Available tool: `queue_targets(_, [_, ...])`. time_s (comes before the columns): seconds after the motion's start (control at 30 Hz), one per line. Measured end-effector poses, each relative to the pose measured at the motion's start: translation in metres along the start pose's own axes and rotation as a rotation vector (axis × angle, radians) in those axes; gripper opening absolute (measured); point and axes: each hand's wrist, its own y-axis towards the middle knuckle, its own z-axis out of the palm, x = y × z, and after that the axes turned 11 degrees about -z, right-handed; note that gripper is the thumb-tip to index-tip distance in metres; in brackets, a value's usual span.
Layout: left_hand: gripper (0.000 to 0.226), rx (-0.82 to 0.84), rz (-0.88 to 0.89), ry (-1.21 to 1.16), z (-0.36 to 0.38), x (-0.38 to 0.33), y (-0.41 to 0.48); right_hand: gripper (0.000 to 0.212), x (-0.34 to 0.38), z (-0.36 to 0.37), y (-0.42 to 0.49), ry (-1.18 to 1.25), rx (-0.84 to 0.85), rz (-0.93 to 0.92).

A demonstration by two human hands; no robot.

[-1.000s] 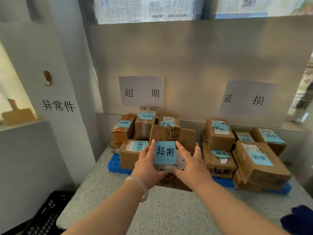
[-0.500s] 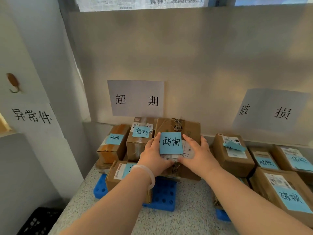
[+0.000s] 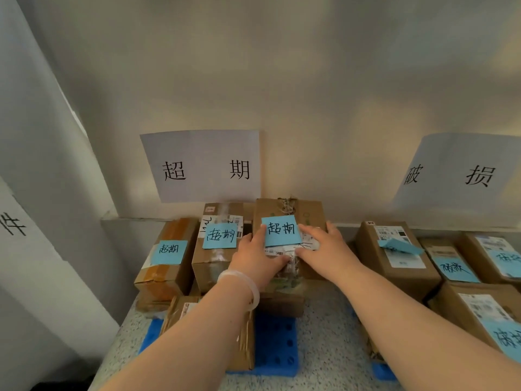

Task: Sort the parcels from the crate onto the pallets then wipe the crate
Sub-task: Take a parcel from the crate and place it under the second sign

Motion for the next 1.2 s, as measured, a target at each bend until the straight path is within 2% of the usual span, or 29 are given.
queue_targets(0.17, [0.085,-0.003,-0.036,0.053,0.002,0.001,0.013,0.053,-0.007,0.011,0.018,-0.014,-0.059,0.002])
queue_targets(0.43, [0.077,-0.038,-0.016,0.109,0.0,0.001,0.005,0.056,-0.011,0.019,0.018,-0.06,-0.076,-0.032])
queue_targets(0.63, [0.073,-0.075,0.061,0.15,0.001,0.01,-0.013,0.061,-0.009,0.019,-0.009,-0.172,-0.103,-0.147])
queue_targets(0.8, [0.071,-0.21,0.227,0.304,0.011,0.027,-0.031,0.065,-0.018,0.027,-0.036,-0.292,-0.157,-0.319])
queue_targets(0.9, [0.068,-0.232,0.299,0.403,0.019,0.04,-0.042,0.077,-0.023,0.035,-0.048,-0.419,-0.12,-0.374])
queue_targets(1.0, [0.065,-0.218,0.294,0.453,0.022,0.045,-0.048,0.086,-0.024,0.041,-0.052,-0.501,-0.025,-0.33])
queue_targets(1.2, [0.067,-0.173,0.254,0.533,0.017,0.039,-0.038,0.089,-0.018,0.04,-0.042,-0.503,0.043,-0.288])
